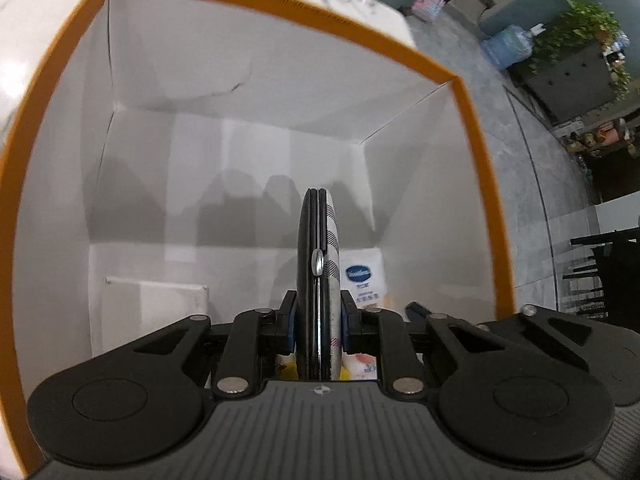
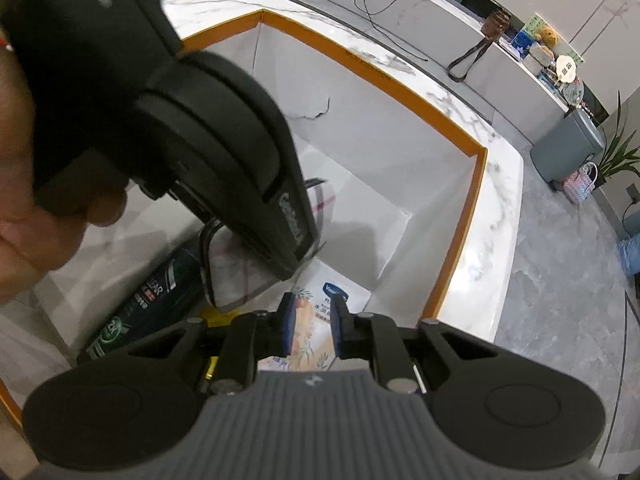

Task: Organize rigid objects
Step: 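Lower the tube into the shoebox and open the right gripper while the left gripper lowers the pouch, then release the plaid pouch inside the shoebox with the left gripper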

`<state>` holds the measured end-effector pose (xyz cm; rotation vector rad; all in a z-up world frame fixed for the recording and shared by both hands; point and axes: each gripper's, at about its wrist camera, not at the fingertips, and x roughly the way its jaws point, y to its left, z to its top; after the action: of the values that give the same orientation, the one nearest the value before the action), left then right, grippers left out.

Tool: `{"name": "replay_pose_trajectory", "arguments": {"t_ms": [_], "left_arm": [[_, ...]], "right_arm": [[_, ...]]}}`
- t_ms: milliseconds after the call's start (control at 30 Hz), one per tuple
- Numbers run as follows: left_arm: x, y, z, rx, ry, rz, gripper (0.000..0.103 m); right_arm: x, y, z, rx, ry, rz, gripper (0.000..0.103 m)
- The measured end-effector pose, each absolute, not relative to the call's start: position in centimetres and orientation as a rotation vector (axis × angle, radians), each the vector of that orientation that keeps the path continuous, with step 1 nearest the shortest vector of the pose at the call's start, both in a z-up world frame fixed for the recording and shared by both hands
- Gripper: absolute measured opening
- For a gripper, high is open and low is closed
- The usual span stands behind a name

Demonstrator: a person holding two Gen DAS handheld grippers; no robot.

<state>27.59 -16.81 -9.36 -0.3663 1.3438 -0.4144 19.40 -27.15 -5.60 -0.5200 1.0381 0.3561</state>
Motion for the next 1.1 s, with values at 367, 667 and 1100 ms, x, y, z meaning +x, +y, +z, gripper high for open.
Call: {"name": "replay_pose_trajectory", "arguments": {"t_ms": [367,667,1100], "left_arm": [[26.9,-16.7,-6.8,-0.195,1.316,-0.372,0.033],[26.8,-16.5,-7.0,-0.182,1.323,-0.405,0.021],[26.3,-15.9,-5.8,-0.059,1.192,-0.429,0.016]], "right_arm": [[19.1,-27.9,-5.4,-0.516,1.018,0.365,0.016],[19.1,-27.8,-5.6,-0.524,1.015,0.366,0.019],[19.4,-26.4,-6.8,-0.551,1.076,0.461,0.030]]}}
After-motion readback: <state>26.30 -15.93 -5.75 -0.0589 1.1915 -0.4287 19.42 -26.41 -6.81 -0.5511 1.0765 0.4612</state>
